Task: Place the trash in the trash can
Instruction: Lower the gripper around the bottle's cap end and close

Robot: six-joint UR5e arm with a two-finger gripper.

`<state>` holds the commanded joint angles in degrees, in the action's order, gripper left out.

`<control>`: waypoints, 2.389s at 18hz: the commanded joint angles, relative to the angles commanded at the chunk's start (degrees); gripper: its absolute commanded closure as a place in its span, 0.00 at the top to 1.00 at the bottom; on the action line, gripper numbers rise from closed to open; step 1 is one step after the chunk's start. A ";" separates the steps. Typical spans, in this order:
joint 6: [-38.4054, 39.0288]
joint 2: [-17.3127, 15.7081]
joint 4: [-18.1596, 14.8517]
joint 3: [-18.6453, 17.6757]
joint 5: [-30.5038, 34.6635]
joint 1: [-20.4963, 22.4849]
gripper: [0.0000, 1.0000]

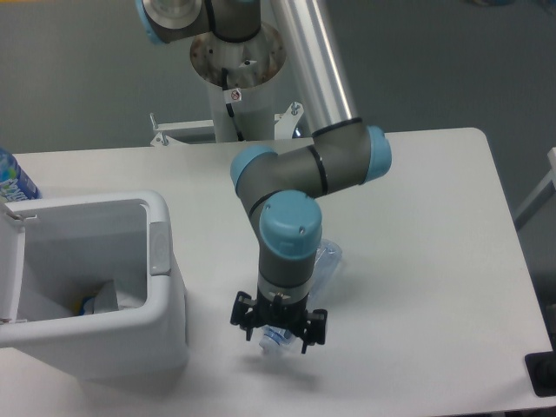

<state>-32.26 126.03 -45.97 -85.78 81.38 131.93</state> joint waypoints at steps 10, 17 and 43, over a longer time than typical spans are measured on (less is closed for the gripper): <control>-1.58 1.59 0.80 -1.31 2.45 -0.36 0.99; -2.11 1.59 1.32 -2.11 4.13 -1.06 0.81; -2.37 1.24 1.15 -2.46 5.45 -1.06 0.49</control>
<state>-34.63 127.27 -44.82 -88.24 86.84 130.87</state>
